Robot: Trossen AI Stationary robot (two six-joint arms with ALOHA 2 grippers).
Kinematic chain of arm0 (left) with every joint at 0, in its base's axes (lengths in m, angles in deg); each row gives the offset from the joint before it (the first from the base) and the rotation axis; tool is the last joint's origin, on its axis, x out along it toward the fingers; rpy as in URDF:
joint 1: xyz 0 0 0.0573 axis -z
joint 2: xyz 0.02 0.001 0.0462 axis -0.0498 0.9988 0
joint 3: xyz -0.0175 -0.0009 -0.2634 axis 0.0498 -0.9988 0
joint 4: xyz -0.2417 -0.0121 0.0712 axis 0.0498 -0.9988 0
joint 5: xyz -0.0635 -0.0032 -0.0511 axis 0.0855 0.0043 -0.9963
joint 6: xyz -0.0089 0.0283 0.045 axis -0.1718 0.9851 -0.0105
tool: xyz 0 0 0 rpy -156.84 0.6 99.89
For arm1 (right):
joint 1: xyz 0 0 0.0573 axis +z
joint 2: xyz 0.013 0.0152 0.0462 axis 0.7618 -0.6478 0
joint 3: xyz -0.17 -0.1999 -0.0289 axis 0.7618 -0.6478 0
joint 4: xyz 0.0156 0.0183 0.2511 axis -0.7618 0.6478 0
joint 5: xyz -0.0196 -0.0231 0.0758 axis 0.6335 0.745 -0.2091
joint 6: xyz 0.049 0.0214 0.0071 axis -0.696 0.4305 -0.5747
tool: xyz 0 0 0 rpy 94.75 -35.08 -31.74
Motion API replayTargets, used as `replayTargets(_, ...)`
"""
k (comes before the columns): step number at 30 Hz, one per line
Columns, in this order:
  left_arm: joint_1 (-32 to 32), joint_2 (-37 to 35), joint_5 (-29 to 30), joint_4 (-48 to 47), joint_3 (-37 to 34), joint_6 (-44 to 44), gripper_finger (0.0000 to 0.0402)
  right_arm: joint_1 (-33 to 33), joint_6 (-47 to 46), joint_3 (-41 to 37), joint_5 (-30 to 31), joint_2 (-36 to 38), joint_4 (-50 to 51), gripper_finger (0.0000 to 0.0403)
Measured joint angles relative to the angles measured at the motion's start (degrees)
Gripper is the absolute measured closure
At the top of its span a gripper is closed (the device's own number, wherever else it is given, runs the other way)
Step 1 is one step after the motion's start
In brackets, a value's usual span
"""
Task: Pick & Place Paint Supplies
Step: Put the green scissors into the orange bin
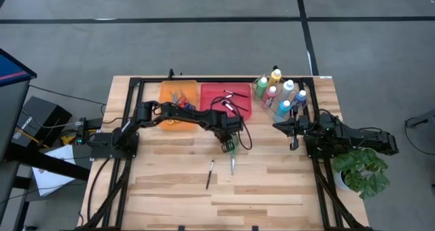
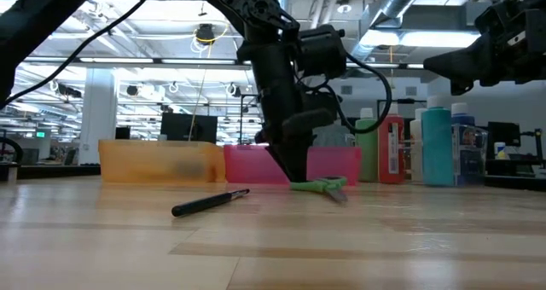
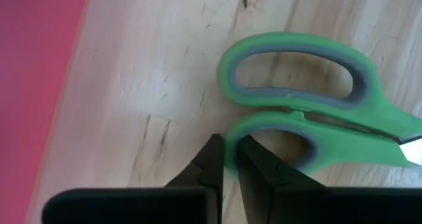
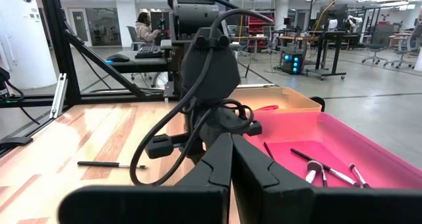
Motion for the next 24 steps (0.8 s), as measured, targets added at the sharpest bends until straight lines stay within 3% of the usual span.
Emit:
replayTargets(12, 1.7, -2.8, 2.9, -0.6, -0.6, -0.3, 0.0386, 0.0, 0.0, 0.0, 0.0, 0.0, 0.0, 0.0403)
replayTargets(21, 1.7, -10.3, 3.4, -1.2, -0.5, -0.5, 0.0387, 0.0, 0.0, 0.0, 0.0, 0.0, 0.0, 0.0403)
replayTargets(24, 1.7, -14.7, 6.2, -3.4, -0.4, -0.4, 0.0389, 0.0, 0.0, 0.0, 0.0, 0.0, 0.0, 0.0403)
